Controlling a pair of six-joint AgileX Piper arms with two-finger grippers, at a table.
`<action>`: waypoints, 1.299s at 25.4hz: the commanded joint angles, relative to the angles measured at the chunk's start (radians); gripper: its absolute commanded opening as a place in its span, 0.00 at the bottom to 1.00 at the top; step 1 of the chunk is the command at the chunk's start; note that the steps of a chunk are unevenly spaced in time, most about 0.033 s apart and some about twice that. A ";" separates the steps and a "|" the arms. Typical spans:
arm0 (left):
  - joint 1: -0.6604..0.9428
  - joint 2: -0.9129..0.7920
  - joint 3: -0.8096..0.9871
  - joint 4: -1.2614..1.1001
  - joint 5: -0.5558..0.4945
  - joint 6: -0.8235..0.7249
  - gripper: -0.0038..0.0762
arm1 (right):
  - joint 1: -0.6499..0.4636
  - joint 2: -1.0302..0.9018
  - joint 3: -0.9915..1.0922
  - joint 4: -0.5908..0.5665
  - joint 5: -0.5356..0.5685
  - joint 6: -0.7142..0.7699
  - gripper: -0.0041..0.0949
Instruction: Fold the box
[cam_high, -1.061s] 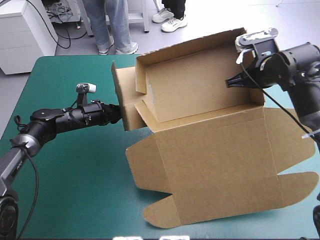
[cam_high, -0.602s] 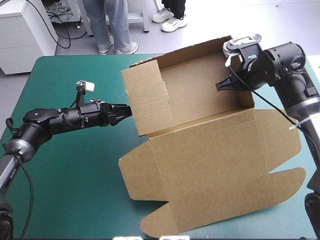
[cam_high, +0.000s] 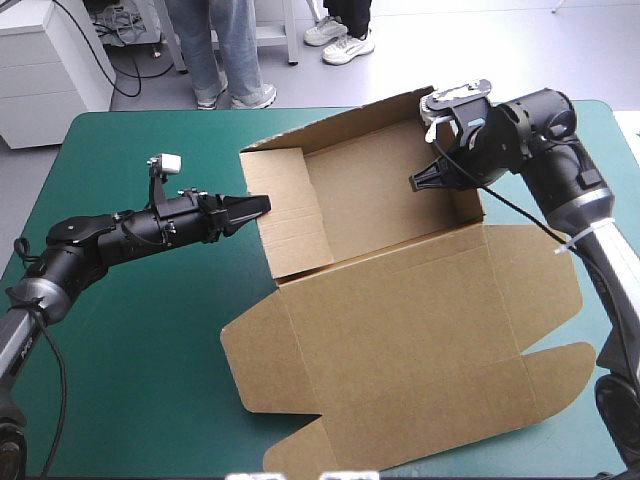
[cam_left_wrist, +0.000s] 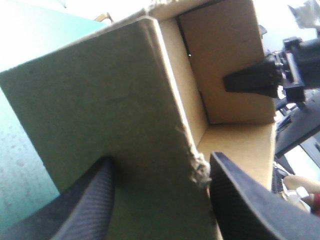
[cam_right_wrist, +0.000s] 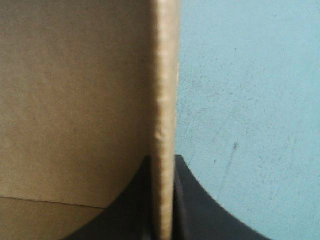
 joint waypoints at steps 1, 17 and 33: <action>-0.041 -0.036 -0.072 0.122 -0.085 -0.133 0.55 | 0.078 -0.043 -0.031 0.013 -0.087 0.020 0.03; -0.380 -0.001 -0.379 1.305 -0.336 -1.070 0.04 | 0.211 -0.005 -0.031 0.012 -0.177 0.190 0.03; -0.432 0.288 -0.635 1.605 -0.069 -1.286 0.04 | 0.140 0.220 -0.031 0.023 -0.072 0.223 0.03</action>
